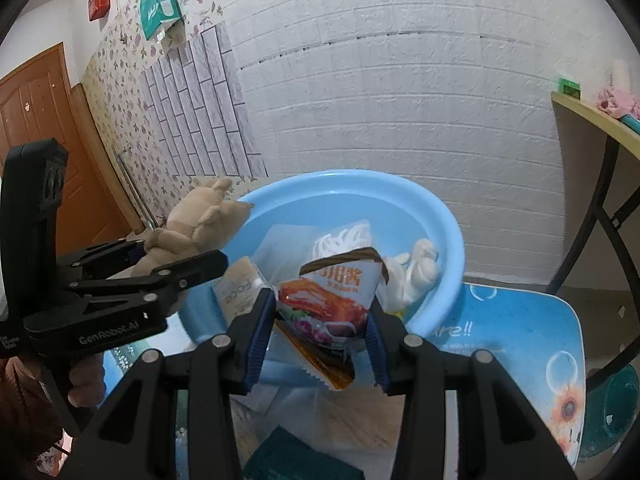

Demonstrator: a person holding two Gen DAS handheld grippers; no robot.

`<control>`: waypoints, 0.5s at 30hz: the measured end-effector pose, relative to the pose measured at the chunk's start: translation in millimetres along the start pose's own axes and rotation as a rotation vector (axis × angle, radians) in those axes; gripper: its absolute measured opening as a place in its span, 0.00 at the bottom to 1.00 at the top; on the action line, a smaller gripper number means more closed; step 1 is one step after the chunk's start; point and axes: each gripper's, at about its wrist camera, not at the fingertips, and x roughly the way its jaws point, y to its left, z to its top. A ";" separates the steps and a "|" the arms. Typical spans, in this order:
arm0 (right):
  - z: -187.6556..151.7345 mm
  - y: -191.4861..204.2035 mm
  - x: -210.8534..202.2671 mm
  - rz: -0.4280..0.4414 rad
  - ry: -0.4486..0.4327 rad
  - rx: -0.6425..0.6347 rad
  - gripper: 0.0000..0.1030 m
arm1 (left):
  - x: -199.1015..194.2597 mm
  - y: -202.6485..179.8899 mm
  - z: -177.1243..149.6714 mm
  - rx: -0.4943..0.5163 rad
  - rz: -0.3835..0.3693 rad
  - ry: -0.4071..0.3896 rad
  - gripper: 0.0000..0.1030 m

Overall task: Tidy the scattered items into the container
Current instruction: 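Carry the snack bag and plush bear over the basin and release both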

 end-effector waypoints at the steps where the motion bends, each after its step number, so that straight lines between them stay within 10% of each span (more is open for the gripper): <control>1: 0.8 -0.7 3.2 0.000 0.002 -0.001 0.41 | 4.1 -0.4 0.7 0.003 0.000 0.002 0.51; 15: 8.3 -6.2 35.5 -0.002 0.053 -0.005 0.45 | 15.3 1.5 9.4 0.049 0.023 -0.008 0.62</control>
